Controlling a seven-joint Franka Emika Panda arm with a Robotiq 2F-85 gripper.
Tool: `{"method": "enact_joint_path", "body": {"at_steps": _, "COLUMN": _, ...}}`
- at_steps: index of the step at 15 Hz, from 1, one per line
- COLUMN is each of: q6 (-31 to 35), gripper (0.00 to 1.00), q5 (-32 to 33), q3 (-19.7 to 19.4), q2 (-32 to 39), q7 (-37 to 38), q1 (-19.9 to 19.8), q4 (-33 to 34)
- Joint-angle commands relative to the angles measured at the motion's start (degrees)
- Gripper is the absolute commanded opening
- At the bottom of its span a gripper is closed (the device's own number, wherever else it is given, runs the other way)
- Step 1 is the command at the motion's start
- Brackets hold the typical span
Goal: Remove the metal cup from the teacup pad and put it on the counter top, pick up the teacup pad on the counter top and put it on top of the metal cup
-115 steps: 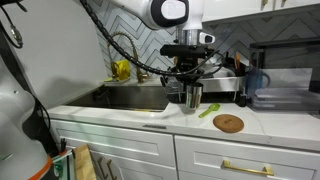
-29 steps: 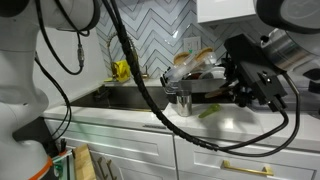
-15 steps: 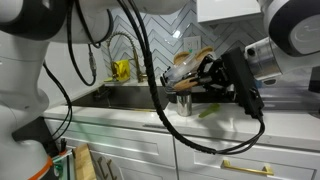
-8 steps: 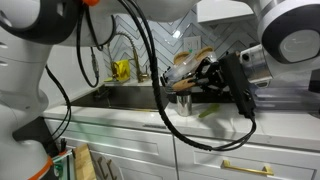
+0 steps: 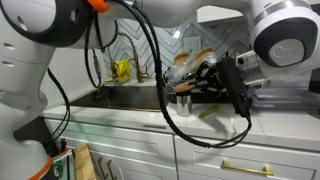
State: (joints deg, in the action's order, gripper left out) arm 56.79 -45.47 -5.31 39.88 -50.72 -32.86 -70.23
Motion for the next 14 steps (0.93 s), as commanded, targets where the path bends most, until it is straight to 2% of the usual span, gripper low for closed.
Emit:
{"method": "enact_joint_path", "body": {"at_steps": 1, "q6": 0.6, "gripper": 0.04, "q5": 0.0, "q3": -0.8, "q2": 1.0, "q7": 1.3, "q1": 1.0, "q4": 0.8}}
{"method": "enact_joint_path", "body": {"at_steps": 14, "q6": 0.6, "gripper": 0.04, "q5": 0.8, "q3": -1.2, "q2": 1.8, "q7": 2.8, "q1": 1.4, "q4": 0.6}}
